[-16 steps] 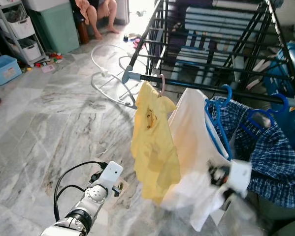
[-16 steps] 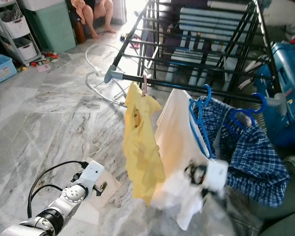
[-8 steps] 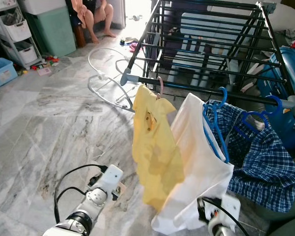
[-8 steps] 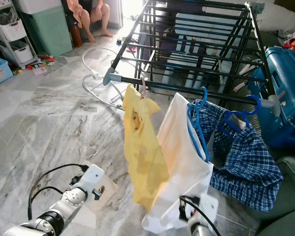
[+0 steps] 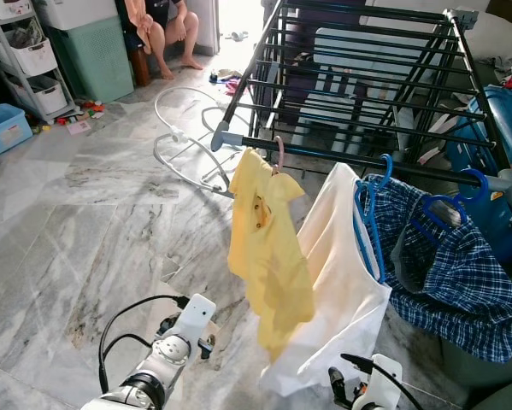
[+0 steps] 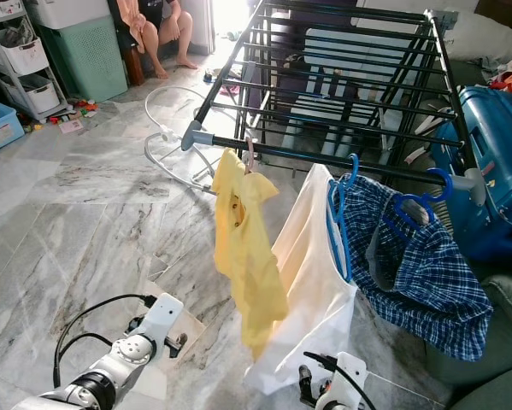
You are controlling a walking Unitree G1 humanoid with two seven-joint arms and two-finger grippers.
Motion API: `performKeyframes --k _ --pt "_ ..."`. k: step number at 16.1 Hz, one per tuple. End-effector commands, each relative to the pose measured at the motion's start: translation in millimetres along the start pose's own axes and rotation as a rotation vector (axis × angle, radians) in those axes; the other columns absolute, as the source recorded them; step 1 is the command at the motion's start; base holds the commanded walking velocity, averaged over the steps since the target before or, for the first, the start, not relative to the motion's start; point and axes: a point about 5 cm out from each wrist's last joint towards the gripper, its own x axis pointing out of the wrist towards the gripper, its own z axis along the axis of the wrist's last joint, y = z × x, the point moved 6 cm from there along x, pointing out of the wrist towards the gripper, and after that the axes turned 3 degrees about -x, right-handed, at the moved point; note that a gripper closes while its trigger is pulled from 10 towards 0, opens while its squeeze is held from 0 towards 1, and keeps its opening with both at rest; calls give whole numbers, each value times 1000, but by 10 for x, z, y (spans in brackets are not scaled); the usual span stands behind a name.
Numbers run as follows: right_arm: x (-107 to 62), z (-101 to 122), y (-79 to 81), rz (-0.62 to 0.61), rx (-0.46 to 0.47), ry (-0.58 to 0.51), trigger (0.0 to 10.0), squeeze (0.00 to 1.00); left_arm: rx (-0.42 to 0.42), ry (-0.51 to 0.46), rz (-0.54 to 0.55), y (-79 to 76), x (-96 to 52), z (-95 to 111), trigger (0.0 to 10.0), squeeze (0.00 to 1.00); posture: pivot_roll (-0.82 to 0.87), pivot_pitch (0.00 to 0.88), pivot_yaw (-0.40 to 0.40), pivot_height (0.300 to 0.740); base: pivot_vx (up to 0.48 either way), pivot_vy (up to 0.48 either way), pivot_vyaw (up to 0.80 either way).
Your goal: Hang hanger
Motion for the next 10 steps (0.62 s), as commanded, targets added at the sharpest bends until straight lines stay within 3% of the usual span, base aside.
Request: performKeyframes --k 1,4,10 --pt "-6 -80 -17 4 -21 45 10000 565 -11 22 1 -14 -2 -52 10000 0 79 0 -59 740 0 0 0" --pt "-22 -167 -30 3 -30 81 10000 549 11 55 1 -48 -13 -160 10000 0 76 0 -58 740 -80 0 0" --pt "-31 -255 -67 -14 -23 140 10000 525 11 69 7 -24 -24 -223 10000 0 73 0 -53 740 -334 0 0"
